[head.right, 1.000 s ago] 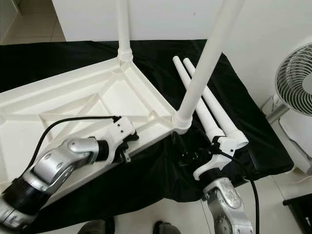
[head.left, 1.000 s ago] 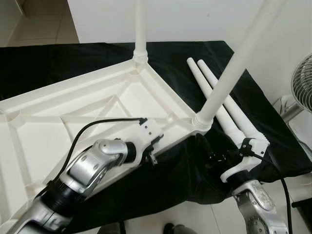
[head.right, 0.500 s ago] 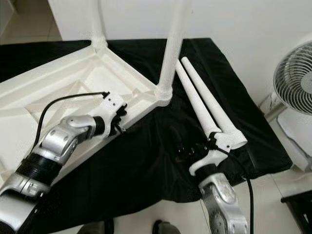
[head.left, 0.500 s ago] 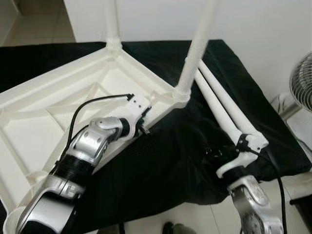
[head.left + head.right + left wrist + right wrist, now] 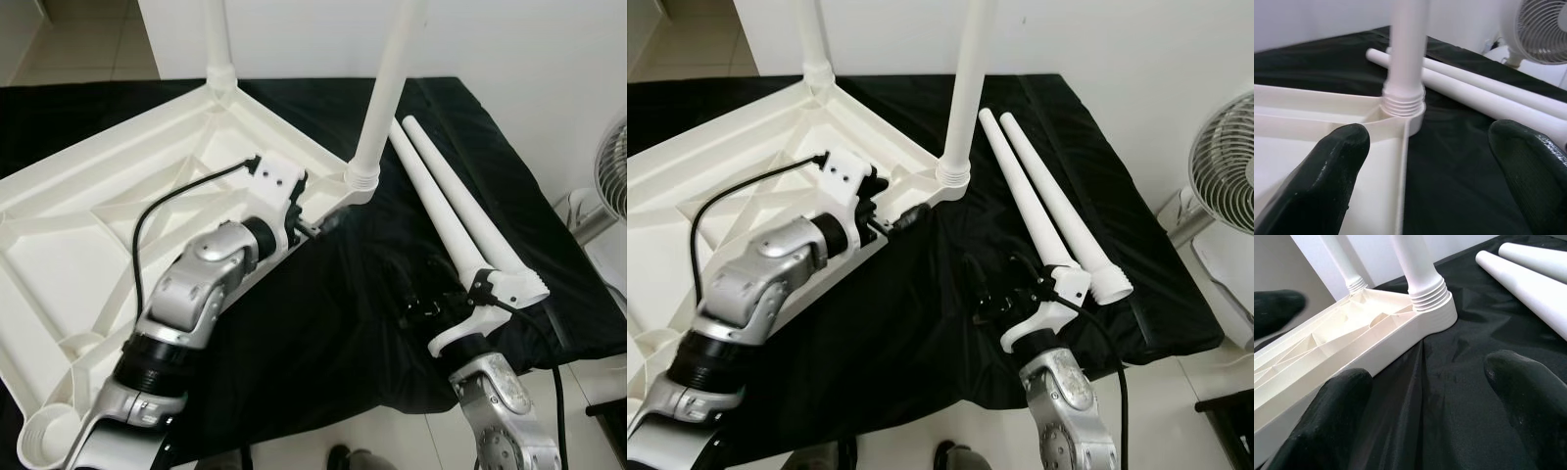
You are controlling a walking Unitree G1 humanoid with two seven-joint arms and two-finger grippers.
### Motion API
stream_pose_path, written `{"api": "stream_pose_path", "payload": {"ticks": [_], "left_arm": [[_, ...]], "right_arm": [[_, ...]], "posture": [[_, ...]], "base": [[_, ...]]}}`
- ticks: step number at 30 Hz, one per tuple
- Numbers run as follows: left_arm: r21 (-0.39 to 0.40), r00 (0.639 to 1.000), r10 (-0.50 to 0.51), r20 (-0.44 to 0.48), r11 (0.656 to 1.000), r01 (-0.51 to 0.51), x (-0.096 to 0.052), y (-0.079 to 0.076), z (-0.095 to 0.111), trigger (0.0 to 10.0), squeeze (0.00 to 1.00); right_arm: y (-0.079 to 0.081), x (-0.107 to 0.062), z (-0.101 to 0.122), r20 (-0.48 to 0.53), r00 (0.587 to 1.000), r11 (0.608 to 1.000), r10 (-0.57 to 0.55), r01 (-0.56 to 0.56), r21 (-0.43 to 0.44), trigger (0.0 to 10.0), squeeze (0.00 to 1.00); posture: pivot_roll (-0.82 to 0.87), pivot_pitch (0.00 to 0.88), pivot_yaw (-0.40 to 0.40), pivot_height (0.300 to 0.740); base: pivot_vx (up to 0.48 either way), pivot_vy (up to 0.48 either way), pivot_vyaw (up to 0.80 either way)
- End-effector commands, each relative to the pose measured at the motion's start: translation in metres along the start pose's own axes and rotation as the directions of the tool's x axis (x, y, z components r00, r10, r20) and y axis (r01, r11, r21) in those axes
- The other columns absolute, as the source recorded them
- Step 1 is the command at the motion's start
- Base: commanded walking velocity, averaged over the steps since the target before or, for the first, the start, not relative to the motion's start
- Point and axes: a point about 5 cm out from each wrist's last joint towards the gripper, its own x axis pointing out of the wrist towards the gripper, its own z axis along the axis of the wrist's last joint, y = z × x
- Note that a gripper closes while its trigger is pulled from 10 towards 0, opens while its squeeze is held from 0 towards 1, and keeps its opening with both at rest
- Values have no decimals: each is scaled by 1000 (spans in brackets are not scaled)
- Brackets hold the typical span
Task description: Building children table
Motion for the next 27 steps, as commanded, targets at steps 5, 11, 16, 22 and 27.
{"api": "stream_pose_path", "payload": {"ticks": [5,11,16,22,27], "left_arm": [[76,988,-133,-85,987,139,-25,13,-5,10000,0],[174,966,-20,-258,983,67,-48,35,-30,10000,0],[157,914,-71,-401,977,144,-71,37,-47,10000,0],[179,879,-24,-476,976,124,-82,45,-58,10000,0],[195,837,60,-543,979,56,-92,59,-68,10000,0]], "right_arm": [[-2,1,-3,-14,1000,1000,1,-1,-7,10000,0],[5,6,-6,-33,998,997,50,-52,-60,10000,0],[6,7,-7,-37,997,996,61,-63,-59,10000,0],[3,8,-6,-38,998,996,58,-60,-60,10000,0],[3,7,-7,-37,998,997,53,-55,-62,10000,0]], "posture": [[59,186,-36,740],[80,181,-49,740],[86,184,-56,740],[86,184,-56,740],[86,184,-56,740]], "base": [[0,0,0],[0,0,0],[0,0,0],[0,0,0],[0,0,0]]}}
